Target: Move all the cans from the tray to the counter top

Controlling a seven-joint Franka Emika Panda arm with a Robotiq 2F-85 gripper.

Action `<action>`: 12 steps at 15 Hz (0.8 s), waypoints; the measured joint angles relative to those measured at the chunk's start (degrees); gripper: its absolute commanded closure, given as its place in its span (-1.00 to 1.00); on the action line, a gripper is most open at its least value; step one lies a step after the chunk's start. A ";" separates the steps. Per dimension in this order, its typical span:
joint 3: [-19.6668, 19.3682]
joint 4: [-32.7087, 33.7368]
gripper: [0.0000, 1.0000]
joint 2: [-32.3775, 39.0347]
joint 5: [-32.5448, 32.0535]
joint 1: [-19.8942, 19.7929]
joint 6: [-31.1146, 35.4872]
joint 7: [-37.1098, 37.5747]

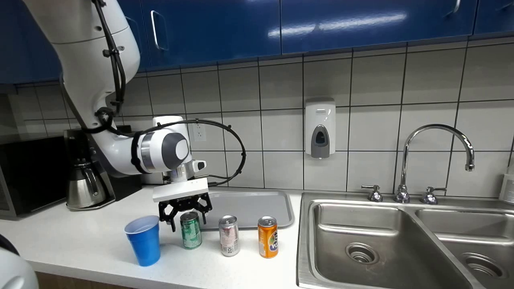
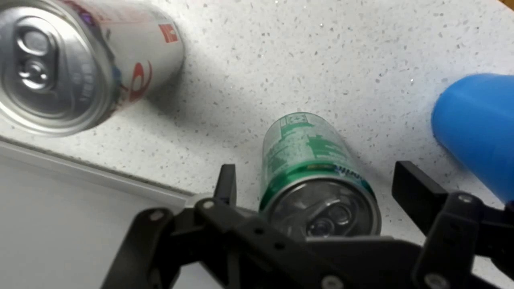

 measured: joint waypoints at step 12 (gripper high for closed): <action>0.01 0.35 -1.00 -5.00 -0.46 0.41 0.06 1.60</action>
